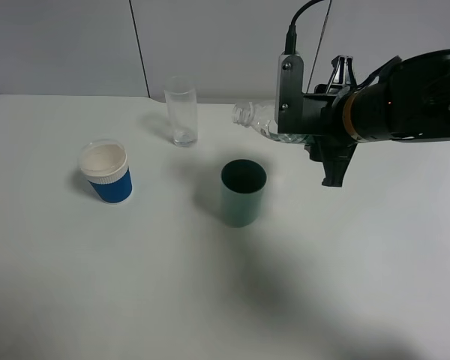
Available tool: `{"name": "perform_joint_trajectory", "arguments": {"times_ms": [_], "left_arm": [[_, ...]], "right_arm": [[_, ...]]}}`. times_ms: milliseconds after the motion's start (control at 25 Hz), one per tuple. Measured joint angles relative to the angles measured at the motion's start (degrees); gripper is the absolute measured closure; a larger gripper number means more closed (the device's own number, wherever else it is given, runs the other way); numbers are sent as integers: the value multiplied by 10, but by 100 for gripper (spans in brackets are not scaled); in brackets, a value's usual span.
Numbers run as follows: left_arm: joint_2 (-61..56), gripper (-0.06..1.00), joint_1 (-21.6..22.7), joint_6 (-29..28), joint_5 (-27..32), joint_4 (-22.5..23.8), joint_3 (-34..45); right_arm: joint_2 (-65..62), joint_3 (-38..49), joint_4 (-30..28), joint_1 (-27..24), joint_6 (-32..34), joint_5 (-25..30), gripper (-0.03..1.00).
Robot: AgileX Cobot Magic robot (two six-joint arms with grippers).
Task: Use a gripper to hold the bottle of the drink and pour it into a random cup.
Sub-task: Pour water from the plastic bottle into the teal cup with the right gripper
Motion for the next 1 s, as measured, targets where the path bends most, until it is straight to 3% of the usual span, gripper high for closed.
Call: {"name": "perform_joint_trajectory", "arguments": {"times_ms": [560,1000], "left_arm": [[0,-5,0,0,0,0,0],[0,-5,0,0,0,0,0]], "right_arm": [[5,0,5,0,-45,21,43],[10,49,-26,0,-28,12,43]]}}
